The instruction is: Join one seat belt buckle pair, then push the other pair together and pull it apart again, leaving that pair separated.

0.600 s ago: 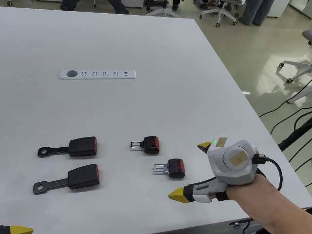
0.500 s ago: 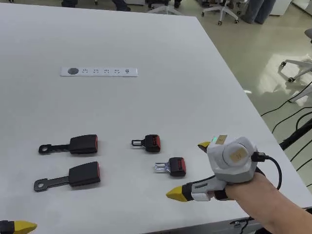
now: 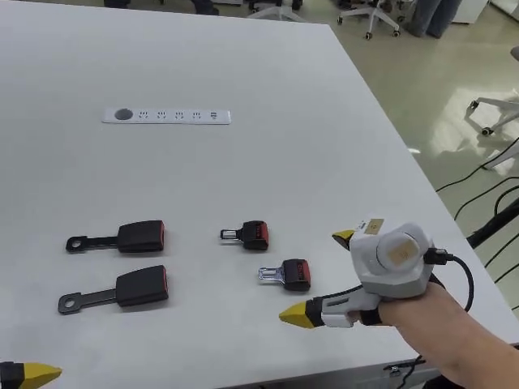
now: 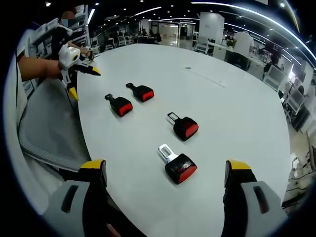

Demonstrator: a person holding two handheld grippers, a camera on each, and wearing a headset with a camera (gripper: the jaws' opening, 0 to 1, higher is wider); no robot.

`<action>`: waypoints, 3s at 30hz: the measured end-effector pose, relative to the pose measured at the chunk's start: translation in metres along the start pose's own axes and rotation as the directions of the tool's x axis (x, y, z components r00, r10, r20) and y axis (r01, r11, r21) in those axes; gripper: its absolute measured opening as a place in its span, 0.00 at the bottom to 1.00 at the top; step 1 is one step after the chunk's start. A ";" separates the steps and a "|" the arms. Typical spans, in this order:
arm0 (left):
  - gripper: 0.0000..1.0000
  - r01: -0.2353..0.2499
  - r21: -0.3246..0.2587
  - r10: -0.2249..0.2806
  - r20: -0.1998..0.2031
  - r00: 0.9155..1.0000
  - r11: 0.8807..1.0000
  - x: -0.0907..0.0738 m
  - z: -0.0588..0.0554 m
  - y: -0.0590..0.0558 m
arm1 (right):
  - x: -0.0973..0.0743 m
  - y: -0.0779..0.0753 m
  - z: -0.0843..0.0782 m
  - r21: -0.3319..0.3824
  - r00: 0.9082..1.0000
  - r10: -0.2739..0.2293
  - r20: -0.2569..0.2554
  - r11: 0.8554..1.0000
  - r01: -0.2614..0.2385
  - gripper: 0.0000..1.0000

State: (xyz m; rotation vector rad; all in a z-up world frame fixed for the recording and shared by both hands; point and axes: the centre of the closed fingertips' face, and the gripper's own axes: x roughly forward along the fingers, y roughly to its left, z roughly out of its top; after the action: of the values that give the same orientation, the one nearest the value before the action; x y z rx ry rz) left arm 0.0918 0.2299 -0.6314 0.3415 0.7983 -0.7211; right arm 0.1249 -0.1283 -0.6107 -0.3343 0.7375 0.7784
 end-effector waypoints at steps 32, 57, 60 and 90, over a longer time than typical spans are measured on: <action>0.98 -0.004 0.035 0.005 -0.008 1.000 0.999 0.002 0.008 -0.004 | -0.002 0.006 0.002 -0.069 1.000 0.019 0.024 0.997 -0.017 0.90; 0.92 0.031 0.102 -0.027 -0.034 0.999 0.994 0.009 0.015 -0.012 | -0.004 0.004 -0.002 -0.096 0.999 0.048 0.018 0.994 -0.047 0.82; 0.91 0.034 0.098 -0.031 -0.031 0.999 0.995 0.009 0.017 -0.014 | -0.003 0.003 -0.002 -0.102 0.999 0.051 0.017 0.994 -0.049 0.81; 0.54 0.191 0.200 -0.161 -0.155 0.975 0.961 0.075 0.034 -0.015 | 0.040 -0.012 -0.017 -0.238 0.980 0.161 -0.121 0.953 -0.186 0.55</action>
State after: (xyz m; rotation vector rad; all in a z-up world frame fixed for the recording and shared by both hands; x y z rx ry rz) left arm 0.1353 0.1670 -0.6657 0.5234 0.8907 -0.9626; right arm 0.1447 -0.1251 -0.6509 -0.5426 0.7720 1.0306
